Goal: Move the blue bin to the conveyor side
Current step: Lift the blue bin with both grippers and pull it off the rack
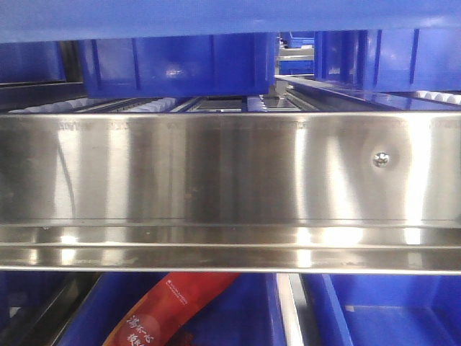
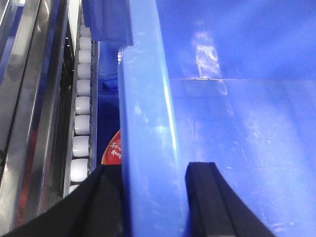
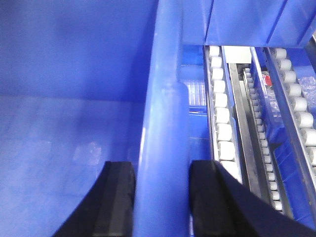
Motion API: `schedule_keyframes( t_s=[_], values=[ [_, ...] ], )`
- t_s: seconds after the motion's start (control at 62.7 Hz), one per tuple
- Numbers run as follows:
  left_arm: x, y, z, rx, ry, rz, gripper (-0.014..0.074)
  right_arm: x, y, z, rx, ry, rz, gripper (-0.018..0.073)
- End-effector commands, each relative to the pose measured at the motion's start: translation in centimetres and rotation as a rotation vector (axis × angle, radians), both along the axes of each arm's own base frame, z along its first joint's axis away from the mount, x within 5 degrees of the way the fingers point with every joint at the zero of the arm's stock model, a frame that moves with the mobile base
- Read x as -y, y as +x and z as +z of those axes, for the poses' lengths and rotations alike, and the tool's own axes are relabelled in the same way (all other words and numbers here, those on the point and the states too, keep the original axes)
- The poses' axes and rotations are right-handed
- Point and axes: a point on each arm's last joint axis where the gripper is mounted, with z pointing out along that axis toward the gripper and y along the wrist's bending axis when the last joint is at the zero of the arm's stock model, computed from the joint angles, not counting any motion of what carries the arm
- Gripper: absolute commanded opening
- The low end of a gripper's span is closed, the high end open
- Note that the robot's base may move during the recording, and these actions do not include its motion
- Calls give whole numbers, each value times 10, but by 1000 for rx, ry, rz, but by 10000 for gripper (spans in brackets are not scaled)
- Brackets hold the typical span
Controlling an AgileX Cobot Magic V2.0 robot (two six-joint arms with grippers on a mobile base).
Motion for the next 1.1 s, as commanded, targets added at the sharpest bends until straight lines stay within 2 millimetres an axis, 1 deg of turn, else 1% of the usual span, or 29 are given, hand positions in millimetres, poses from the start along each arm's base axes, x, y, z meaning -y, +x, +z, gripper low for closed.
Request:
schedule_keyframes(
  t_s=[0.0,1.085],
  values=[
    [2,-6,16,123,-23,-22,-20,2,-5,16,134,8,0,-79],
    [2,-6,16,123,-23,-22,-20,2,-5,16,134,8,0,-79]
  ],
)
